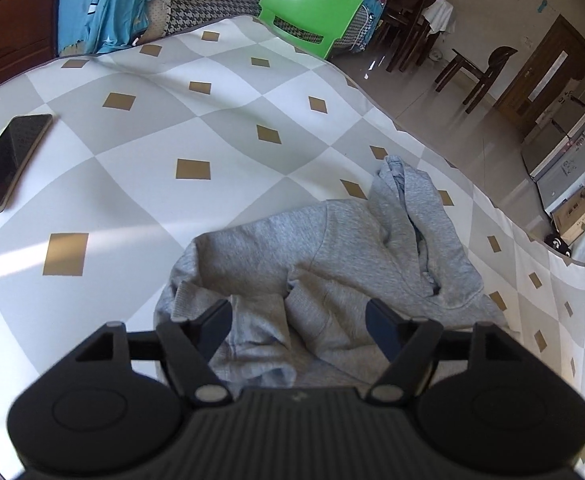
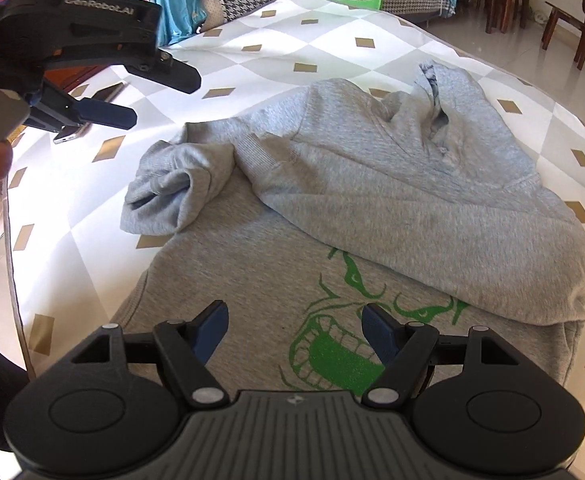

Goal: Fold clothes
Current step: 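Carry the held cuff with the left gripper across the chest print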

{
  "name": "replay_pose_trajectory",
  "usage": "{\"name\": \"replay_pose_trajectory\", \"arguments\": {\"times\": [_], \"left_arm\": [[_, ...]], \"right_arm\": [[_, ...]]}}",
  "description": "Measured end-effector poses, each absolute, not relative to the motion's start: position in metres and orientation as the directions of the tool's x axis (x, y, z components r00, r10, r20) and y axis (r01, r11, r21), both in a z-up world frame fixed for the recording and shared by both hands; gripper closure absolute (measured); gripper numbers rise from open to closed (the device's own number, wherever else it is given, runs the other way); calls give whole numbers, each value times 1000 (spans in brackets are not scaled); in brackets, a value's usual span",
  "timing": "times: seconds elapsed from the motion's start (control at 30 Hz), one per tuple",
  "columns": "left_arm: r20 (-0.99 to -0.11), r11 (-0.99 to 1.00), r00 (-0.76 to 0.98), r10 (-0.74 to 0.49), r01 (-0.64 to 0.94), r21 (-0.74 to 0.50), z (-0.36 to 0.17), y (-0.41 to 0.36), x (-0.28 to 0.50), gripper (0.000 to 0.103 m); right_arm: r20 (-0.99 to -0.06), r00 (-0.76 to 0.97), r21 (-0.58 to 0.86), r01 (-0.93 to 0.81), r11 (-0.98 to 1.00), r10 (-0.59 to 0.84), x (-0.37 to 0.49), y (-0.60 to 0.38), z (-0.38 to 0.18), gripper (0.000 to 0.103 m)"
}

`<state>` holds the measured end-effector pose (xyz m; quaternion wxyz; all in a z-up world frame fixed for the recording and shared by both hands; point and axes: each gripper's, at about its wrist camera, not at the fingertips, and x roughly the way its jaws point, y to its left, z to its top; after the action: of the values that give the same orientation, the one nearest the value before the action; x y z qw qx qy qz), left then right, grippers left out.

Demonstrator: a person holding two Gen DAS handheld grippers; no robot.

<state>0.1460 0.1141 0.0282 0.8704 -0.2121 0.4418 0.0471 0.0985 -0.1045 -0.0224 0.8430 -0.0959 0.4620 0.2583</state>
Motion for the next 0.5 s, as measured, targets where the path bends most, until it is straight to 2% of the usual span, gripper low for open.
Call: {"name": "replay_pose_trajectory", "arguments": {"times": [0.1, 0.23, 0.37, 0.43, 0.5], "left_arm": [[-815, 881, 576, -62, -353, -316, 20, 130, 146, 25], [-825, 808, 558, -96, -440, -391, 12, 158, 143, 23], [-817, 781, 567, -103, -463, -420, 15, 173, 140, 20], [-816, 779, 570, -98, -467, -419, 17, 176, 140, 11], [-813, 772, 575, -97, -472, -426, 19, 178, 140, 11]], "right_arm": [[-801, 460, 64, -570, 819, 383, 99, -88, -24, 34], [-760, 495, 17, -633, 774, 421, 96, -64, -24, 37], [-718, 531, -54, -687, 725, 450, 93, -43, -22, 38], [-701, 547, -91, -705, 703, 458, 94, -33, -22, 38], [-685, 567, -139, -719, 681, 458, 95, -23, -22, 38]]}}
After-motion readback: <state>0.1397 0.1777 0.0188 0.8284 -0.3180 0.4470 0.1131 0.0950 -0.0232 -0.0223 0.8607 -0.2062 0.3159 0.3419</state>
